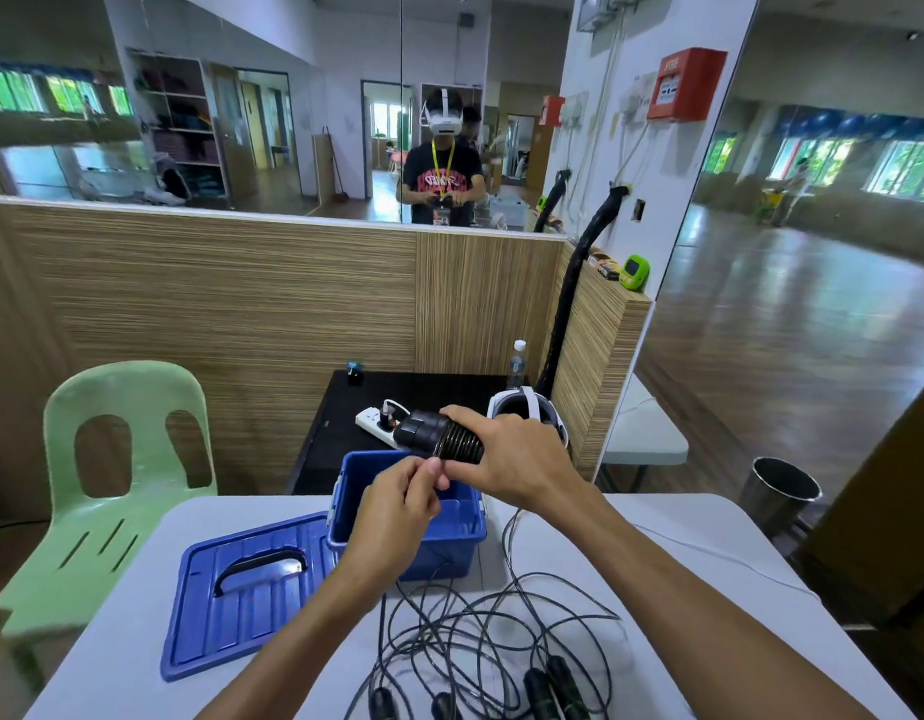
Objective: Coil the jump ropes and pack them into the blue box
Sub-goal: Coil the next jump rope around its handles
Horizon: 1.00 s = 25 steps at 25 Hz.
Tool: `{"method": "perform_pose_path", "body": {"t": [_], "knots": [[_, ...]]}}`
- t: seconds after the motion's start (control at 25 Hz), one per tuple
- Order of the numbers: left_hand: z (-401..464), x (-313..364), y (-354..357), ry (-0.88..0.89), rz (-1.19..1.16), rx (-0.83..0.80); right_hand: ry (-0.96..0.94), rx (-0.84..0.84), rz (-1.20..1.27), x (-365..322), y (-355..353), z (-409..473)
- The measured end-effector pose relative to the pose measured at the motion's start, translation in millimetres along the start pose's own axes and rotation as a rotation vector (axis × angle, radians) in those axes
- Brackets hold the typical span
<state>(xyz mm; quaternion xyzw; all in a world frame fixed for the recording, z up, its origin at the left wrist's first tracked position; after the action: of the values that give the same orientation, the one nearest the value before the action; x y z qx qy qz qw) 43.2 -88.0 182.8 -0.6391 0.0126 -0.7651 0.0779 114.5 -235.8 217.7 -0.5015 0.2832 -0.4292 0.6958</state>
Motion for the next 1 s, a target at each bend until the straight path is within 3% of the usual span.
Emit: {"method": "perform_pose_path", "body": {"t": [0.12, 0.32, 0.44, 0.6, 0.76, 0.84, 0.92, 1.0], "knots": [[-6.6, -10.1, -4.1, -0.003, -0.079, -0.094, -0.053, -0.004, 0.012, 0.1, -0.3, -1.1], [-7.1, -23.1, -3.4, 0.009, -0.082, -0.118, -0.063, -0.025, 0.074, -1.9, 1.8, -4.9], [-4.3, -36.3, -8.9, 0.042, 0.05, -0.159, -0.072, -0.066, 0.187, 2.1, -1.1, -5.2], [8.0, -56.3, -19.6, -0.048, 0.218, -0.25, -0.117, -0.149, 0.272, 2.0, -2.3, -10.9], [24.9, -54.7, -34.6, 0.068, 0.414, -0.324, -0.203, -0.16, 0.323, -6.1, -8.3, -20.8], [34.9, -46.8, -44.1, 0.112, 0.485, -0.46, -0.284, -0.162, 0.251, -11.2, -11.9, -25.6], [48.8, -41.5, -52.0, 0.334, 0.72, -0.573, -0.331, -0.16, 0.202, -13.6, -13.5, -29.7], [58.0, -32.2, -54.8, 0.597, 0.975, -0.564, -0.331, -0.169, 0.213, -11.3, -15.2, -33.3]]}}
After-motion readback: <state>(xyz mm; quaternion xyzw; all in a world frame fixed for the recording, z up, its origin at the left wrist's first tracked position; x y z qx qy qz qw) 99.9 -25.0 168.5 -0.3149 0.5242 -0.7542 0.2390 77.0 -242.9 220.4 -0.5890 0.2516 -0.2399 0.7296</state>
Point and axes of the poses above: each hand's wrist, its own z-axis towards the middle knuckle, its own y-axis out of the palm, x = y × z, the point moved 1 cm from there along z, towards the middle knuckle, and after that the axes turned 7 degrees about -z, right-handed, at the moved point
